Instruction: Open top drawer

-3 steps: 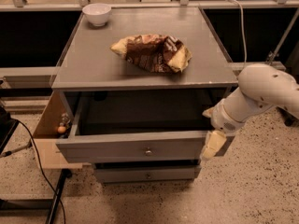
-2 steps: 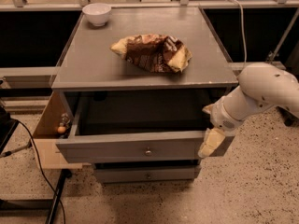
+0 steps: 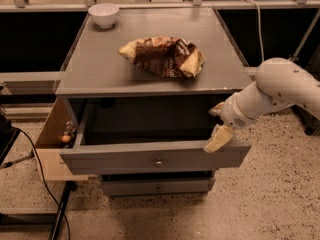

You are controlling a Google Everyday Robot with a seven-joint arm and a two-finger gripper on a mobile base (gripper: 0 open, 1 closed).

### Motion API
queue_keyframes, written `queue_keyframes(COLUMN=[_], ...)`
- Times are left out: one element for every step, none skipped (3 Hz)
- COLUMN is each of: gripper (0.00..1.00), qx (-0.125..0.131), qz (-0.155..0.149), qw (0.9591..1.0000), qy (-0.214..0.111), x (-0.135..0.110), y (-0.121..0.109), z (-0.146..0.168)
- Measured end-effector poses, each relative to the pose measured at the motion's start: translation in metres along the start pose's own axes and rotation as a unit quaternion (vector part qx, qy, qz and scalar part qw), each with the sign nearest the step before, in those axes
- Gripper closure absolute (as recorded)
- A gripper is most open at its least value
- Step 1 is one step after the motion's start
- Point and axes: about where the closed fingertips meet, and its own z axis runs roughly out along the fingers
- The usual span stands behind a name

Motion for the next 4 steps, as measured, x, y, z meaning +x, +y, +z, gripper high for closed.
queue_keyframes(gripper=[0.49,0.74,1.0,1.0], qx=[0.001,0.001,0.001,0.0], qz=[0.0,0.0,-0.002,-0.007], qw=[1.0,1.0,1.0,0.9999], qy=[-0.003,-0.003,-0.006,-0.013], x=[-0.002,-0.002,-0.004,-0.007], y=[-0.003,-0.003,-0.004,-0.007], z=[-0.001,-0.001,0.002,0.01])
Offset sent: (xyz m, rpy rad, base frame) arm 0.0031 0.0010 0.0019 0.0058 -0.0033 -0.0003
